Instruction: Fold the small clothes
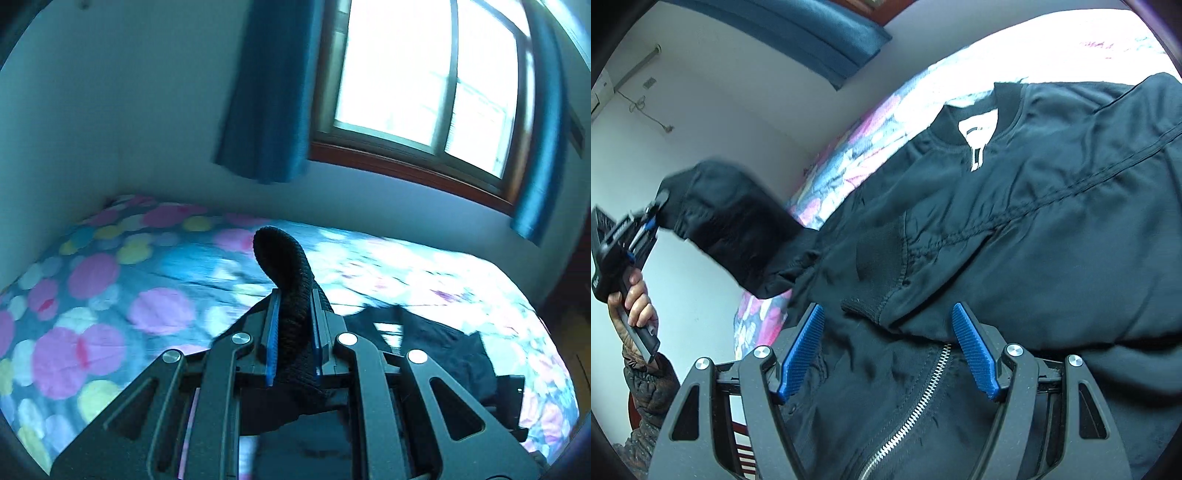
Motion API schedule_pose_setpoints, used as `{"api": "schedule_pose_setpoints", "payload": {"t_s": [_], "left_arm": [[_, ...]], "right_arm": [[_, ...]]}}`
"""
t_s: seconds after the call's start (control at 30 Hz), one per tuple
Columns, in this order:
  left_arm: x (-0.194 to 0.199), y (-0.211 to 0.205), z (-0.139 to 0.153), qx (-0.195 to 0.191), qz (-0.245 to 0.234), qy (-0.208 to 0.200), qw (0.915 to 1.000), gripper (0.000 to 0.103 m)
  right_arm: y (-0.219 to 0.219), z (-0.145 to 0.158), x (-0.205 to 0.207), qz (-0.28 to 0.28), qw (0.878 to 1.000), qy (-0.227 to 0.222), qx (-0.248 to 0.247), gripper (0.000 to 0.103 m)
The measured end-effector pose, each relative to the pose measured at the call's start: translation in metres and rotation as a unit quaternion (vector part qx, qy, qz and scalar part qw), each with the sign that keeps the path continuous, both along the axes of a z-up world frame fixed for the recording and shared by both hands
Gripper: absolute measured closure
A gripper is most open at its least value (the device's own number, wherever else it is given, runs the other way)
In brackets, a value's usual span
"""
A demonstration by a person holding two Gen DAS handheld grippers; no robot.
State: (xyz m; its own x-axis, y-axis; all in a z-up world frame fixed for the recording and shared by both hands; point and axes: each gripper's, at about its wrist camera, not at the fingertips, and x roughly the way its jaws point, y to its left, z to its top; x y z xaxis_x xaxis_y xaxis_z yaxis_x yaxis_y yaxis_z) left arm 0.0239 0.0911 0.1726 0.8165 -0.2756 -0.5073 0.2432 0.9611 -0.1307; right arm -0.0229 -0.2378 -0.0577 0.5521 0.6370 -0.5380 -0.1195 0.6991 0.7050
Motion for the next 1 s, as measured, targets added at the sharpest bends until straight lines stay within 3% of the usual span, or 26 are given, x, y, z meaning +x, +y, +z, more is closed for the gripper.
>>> {"api": "schedule_pose_setpoints", "payload": {"t_s": [0.17,0.33,0.4,0.43,0.47,0.5,0.6,0.7,0.87,1.0], "left_arm": [[0.017,-0.095,-0.044,0.005,-0.071,0.035,0.9968,0.090],[0.029,-0.178,-0.114,0.055,-0.136,0.094,0.9848,0.086],[0.024,-0.196,-0.129,0.075,-0.142,0.097,0.9822,0.080],[0.020,-0.201,-0.131,0.080,-0.146,0.095,0.9814,0.070],[0.015,-0.204,-0.130,0.079,-0.150,0.091,0.9813,0.051],[0.010,-0.202,-0.125,0.072,-0.154,0.084,0.9818,0.042],[-0.004,-0.190,-0.106,0.063,-0.157,0.052,0.9842,0.037],[-0.012,-0.150,-0.096,0.066,-0.126,0.033,0.9893,0.028],[-0.011,-0.067,-0.128,0.088,-0.046,0.073,0.9924,0.028],[-0.009,-0.027,-0.171,0.124,-0.002,0.120,0.9850,0.028]], "right_arm": [[-0.025,0.003,-0.010,-0.024,1.000,-0.002,0.009,0.031],[-0.044,-0.003,-0.013,-0.054,0.998,0.015,0.021,0.031],[-0.049,-0.007,-0.013,-0.062,0.998,0.022,0.022,0.031],[-0.052,-0.009,-0.014,-0.064,0.997,0.025,0.024,0.031],[-0.054,-0.011,-0.014,-0.066,0.997,0.028,0.025,0.031],[-0.055,-0.013,-0.014,-0.068,0.997,0.031,0.026,0.031],[-0.060,-0.016,-0.015,-0.072,0.996,0.036,0.038,0.031],[-0.063,-0.013,-0.017,-0.080,0.996,0.038,0.033,0.031],[-0.037,0.015,-0.018,-0.077,0.992,0.014,-0.097,0.031],[0.004,0.028,0.000,-0.053,0.975,-0.006,-0.216,0.031]]}}
